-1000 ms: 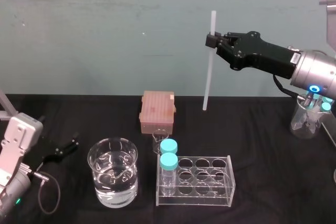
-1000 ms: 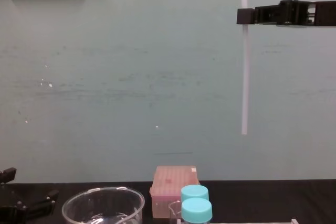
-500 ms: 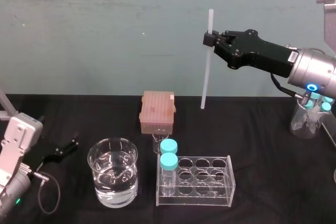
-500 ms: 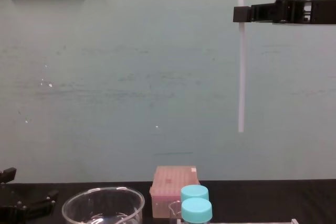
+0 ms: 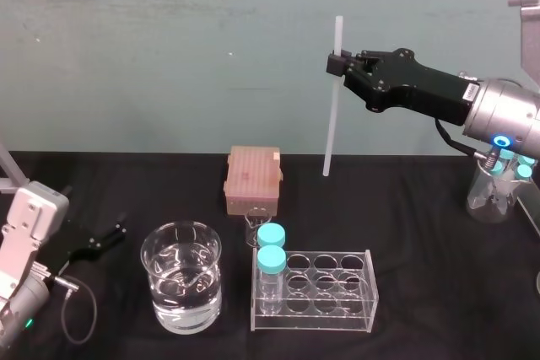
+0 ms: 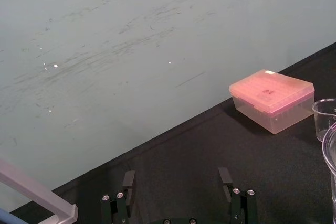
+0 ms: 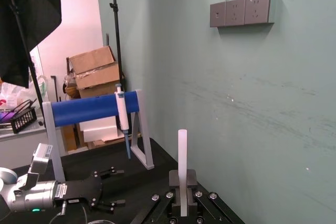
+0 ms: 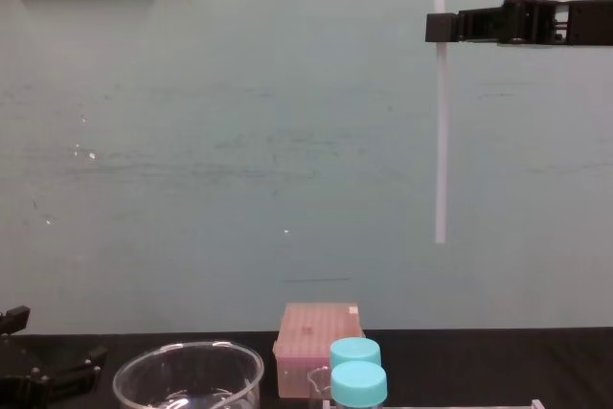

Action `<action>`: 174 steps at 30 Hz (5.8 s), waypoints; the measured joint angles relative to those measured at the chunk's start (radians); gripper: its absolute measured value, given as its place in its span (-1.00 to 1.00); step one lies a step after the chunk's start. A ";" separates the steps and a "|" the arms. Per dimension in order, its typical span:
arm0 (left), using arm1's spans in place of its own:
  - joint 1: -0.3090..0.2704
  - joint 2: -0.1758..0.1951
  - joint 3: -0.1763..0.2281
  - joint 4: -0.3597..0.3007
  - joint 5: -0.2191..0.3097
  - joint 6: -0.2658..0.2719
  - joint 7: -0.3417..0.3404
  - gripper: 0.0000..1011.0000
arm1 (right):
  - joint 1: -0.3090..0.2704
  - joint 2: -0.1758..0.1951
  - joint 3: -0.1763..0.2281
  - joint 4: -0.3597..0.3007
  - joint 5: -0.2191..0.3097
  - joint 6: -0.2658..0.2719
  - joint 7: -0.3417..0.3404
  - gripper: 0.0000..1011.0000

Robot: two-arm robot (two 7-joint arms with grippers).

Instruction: Pick up the stirring rod with one hand, then place it down.

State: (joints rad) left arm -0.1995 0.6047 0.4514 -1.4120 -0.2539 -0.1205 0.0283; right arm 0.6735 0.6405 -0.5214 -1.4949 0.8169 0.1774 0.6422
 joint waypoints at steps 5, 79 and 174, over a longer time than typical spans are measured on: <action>0.000 0.000 0.000 0.000 0.000 0.000 0.000 0.99 | 0.000 0.000 0.000 0.000 0.000 0.001 0.000 -0.87; 0.000 0.000 0.000 0.000 0.000 0.000 0.000 0.99 | -0.001 0.001 0.000 0.000 0.002 0.002 0.000 -0.87; 0.000 0.000 0.000 0.000 0.000 0.000 0.000 0.99 | -0.193 0.077 -0.015 0.151 -0.016 -0.269 0.381 -0.87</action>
State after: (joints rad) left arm -0.1995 0.6047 0.4514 -1.4120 -0.2539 -0.1206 0.0283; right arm 0.4802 0.7171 -0.5367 -1.3440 0.8011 -0.0921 1.0231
